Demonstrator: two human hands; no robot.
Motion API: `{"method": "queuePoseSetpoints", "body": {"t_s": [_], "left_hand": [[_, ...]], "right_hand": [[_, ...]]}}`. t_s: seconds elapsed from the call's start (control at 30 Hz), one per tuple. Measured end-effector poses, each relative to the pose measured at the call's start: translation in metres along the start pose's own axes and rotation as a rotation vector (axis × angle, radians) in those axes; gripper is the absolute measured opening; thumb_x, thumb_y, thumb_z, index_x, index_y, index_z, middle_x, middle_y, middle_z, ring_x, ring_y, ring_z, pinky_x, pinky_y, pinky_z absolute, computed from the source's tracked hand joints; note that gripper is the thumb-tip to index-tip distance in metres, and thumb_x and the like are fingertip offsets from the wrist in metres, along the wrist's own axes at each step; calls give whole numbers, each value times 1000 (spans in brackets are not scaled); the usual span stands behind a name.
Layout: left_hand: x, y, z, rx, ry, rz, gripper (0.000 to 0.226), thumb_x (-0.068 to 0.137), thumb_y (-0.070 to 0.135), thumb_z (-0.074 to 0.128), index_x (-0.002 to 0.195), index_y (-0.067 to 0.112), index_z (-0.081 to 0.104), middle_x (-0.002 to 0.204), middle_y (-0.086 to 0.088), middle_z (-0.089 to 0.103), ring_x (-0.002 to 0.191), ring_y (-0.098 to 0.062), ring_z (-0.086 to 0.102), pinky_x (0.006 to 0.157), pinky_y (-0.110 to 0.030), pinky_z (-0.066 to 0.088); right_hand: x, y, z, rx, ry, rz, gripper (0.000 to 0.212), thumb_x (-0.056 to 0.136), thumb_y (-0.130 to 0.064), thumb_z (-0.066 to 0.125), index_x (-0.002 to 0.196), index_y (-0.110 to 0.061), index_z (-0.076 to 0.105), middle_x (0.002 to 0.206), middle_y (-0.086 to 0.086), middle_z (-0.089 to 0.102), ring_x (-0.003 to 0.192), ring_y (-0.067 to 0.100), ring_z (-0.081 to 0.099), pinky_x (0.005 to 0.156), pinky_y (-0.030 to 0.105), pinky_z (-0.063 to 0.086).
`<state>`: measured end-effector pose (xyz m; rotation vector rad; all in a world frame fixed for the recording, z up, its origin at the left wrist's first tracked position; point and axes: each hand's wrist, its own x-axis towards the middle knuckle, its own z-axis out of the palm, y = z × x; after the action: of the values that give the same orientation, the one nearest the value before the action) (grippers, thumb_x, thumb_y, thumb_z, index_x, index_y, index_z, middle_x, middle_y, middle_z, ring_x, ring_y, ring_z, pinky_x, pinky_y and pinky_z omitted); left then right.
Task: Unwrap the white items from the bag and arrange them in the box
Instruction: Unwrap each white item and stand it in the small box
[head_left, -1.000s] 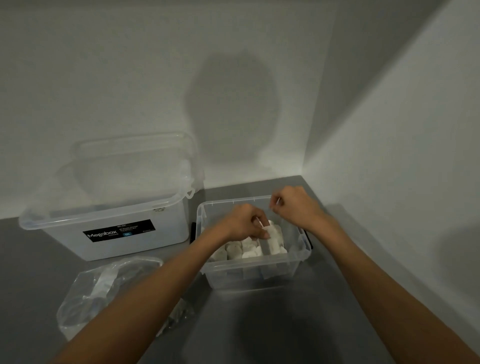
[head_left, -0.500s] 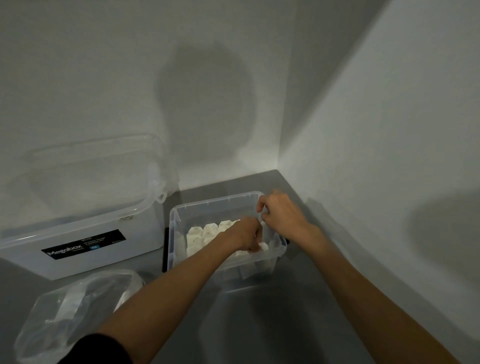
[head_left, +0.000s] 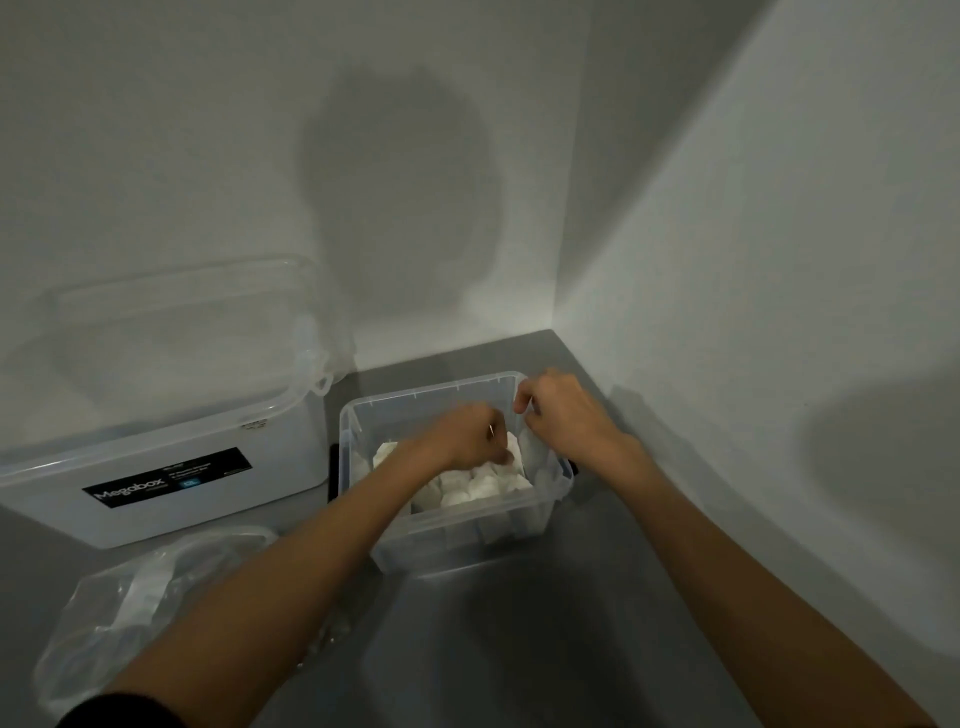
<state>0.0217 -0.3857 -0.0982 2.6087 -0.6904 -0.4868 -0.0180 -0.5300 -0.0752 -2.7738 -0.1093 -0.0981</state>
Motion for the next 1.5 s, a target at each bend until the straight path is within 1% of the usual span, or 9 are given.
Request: {"method": "queuePoseSetpoints", "body": {"t_s": [0.13, 0.27, 0.43, 0.7, 0.9, 1.0, 1.17, 1.4, 1.5], "left_hand": [[-38, -12, -47, -145, 161, 67, 8, 84, 14, 68, 90, 11, 70, 84, -2, 72, 69, -10, 67, 71, -25, 56], [-89, -33, -84, -227, 296, 58, 4, 83, 21, 71, 86, 18, 71, 74, 8, 68, 59, 1, 62, 59, -9, 47], [-167, -84, -102, -290, 366, -39, 9, 85, 24, 69, 92, 18, 71, 80, 3, 70, 69, -7, 67, 56, -6, 46], [-258, -171, -80, -325, 276, -200, 6, 86, 17, 67, 92, 18, 69, 81, 1, 70, 71, -10, 68, 58, -15, 52], [-278, -206, -43, -315, 148, -233, 18, 83, 2, 61, 97, 9, 71, 85, -6, 72, 70, -14, 68, 67, -23, 57], [-280, -219, -30, -287, 141, -213, 19, 79, 3, 63, 93, 13, 72, 84, -1, 71, 72, -12, 66, 74, -33, 58], [-278, -222, -23, -362, 142, -177, 21, 80, -1, 58, 94, 10, 68, 81, -9, 73, 67, -17, 71, 68, -28, 58], [-281, -230, -22, -469, 204, -124, 20, 82, -2, 59, 98, 8, 67, 81, -11, 73, 73, -21, 70, 71, -27, 56], [-284, -231, -25, -631, 272, -97, 17, 85, -3, 60, 99, 4, 67, 83, -9, 71, 78, -25, 69, 74, -31, 58]], "right_hand": [[2, -15, -10, -1, 9, -25, 20, 87, -4, 55, 97, -14, 69, 109, 9, 62, 94, 26, 62, 82, 39, 53], [0, -52, -15, 77, 29, -74, 19, 88, -7, 56, 97, -14, 71, 102, 6, 67, 91, 21, 63, 82, 38, 54], [-13, -134, -9, 198, 36, -212, 17, 88, -7, 59, 96, -11, 73, 98, 4, 69, 77, 8, 54, 72, 19, 43], [-42, -266, 40, 320, -192, -384, 15, 91, -8, 58, 100, -6, 71, 98, 4, 68, 77, 8, 57, 67, 7, 44], [-50, -294, 105, 26, -473, -336, 19, 89, -3, 52, 91, 0, 70, 91, 15, 68, 84, 29, 64, 72, 35, 50], [-53, -296, 128, -113, -491, -287, 17, 89, -4, 52, 96, -4, 67, 101, 14, 65, 88, 29, 62, 69, 33, 47], [-59, -304, 140, -354, -554, -252, 25, 90, -14, 61, 112, -2, 62, 118, 14, 61, 109, 27, 58, 85, 31, 45], [-57, -305, 146, -344, -492, -164, 31, 81, -19, 74, 107, -4, 65, 113, 12, 64, 105, 27, 62, 82, 33, 48], [-62, -302, 138, -198, -361, -130, 20, 83, -8, 65, 103, -3, 64, 109, 13, 62, 103, 29, 61, 82, 34, 48]]}}
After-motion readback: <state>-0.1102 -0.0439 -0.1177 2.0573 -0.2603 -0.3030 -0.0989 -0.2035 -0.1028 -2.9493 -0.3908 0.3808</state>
